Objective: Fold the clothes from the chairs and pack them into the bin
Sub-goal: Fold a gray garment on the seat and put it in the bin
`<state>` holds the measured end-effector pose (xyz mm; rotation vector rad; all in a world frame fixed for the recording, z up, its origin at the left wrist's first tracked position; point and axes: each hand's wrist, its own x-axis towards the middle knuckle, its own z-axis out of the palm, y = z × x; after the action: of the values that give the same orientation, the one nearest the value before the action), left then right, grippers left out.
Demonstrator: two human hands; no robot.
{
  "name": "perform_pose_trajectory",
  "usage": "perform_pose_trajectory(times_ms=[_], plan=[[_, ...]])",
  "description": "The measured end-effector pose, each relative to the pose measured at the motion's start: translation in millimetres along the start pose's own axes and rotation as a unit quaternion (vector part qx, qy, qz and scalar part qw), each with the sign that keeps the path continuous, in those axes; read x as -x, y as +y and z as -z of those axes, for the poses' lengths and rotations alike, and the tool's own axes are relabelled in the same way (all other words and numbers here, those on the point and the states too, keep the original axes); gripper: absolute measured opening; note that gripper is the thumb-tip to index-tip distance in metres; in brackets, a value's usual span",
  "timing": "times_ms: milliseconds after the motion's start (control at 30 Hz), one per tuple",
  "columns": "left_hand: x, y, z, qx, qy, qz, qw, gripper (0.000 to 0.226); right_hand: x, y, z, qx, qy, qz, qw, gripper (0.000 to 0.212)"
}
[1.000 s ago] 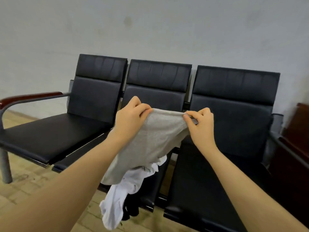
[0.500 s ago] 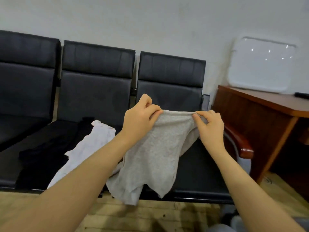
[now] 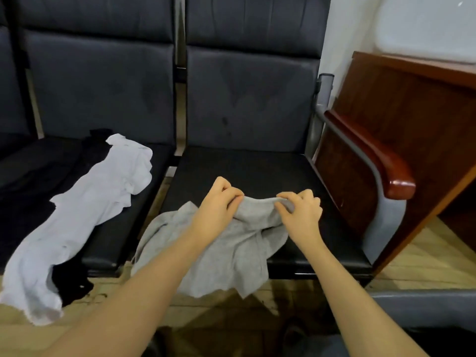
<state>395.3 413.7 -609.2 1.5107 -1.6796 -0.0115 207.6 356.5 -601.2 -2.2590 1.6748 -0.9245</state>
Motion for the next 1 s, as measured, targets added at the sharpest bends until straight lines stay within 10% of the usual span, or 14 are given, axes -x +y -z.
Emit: perform_pose_trajectory(times_ms=[533,733,1000], plan=[[44,-54,25,-0.037,-0.147,0.158,0.976,0.058,15,-54,-57,-0.048,-0.149,0.067,0.985,0.016],[45,-67,33,-0.048,-0.149,0.167,0.973,0.049,10,-52,-46,-0.209,-0.073,-0.041,0.974,0.009],[53,-74,29,0.028,-0.125,0.148,0.981,0.03,10,-20,-36,-0.099,-0.021,-0.034,0.994,0.006]])
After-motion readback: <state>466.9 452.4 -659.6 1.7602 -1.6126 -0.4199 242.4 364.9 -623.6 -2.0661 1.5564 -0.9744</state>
